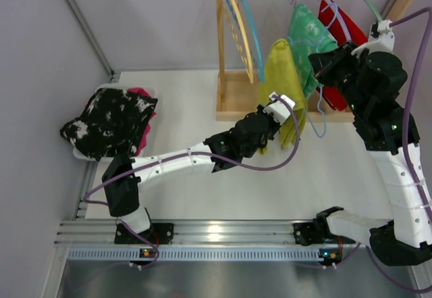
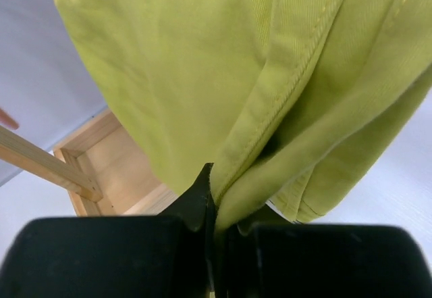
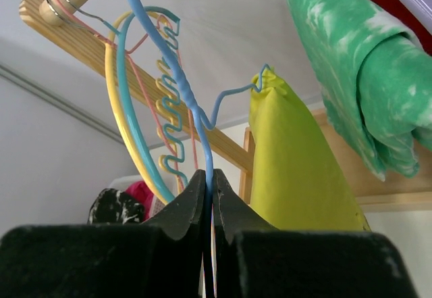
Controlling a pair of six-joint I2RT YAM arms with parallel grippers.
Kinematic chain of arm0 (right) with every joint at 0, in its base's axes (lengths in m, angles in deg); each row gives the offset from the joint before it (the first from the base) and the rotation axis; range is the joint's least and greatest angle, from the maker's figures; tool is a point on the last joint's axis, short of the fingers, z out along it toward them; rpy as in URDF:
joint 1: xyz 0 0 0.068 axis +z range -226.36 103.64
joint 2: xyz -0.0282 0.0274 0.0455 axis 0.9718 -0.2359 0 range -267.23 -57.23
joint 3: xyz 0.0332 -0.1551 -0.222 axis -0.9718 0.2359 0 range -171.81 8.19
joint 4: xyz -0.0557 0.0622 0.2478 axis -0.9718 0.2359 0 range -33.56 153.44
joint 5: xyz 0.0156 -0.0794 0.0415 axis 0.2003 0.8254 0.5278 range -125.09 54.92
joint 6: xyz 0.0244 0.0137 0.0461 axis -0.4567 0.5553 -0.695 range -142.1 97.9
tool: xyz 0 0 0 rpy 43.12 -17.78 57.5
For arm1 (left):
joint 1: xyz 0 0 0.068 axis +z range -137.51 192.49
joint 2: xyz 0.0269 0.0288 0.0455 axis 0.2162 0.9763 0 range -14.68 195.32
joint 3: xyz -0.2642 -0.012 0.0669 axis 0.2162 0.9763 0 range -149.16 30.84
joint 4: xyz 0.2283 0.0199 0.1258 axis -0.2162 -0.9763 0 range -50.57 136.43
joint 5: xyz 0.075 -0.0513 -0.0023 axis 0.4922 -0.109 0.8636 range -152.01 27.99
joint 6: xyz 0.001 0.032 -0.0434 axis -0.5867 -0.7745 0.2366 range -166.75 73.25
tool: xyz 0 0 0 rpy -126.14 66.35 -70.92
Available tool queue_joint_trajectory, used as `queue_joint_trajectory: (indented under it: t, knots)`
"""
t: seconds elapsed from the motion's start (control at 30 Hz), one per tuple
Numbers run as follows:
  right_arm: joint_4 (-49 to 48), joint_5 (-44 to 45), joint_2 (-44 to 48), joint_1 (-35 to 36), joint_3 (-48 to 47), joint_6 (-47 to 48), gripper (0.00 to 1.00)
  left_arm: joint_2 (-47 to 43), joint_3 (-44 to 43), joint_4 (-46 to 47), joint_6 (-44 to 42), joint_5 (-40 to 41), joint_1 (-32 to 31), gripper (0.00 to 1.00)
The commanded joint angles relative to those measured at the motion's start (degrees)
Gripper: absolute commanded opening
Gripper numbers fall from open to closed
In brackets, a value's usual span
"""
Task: Remove the trousers from the hanger
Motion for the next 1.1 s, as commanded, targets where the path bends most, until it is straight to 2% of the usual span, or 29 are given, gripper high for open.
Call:
queue_joint_trajectory:
  t: [0.0,0.23,0.57,1.07]
  knots:
    - [-9.19,0.25,3.62,0.45,1.63,1.97,0.0,-4.81,-2.7,3.7,0.08,-2.88,0.54,0.0]
    - [-10.6,-3.08,8.27,0.45,14.03,4.96,0.0,-7.72,-8.67,5.64,-3.96,-5.35,0.54,0.0]
    - [-11.83,-2.91,13.99,0.27,31.51,10.14,0.0,-8.16,-20.01,4.67,-2.12,-7.81,0.54,0.0]
    - [-11.13,-2.64,15.84,-1.66,47.08,13.66,0.0,-10.53,-26.78,4.58,0.34,-11.67,0.54,0.0]
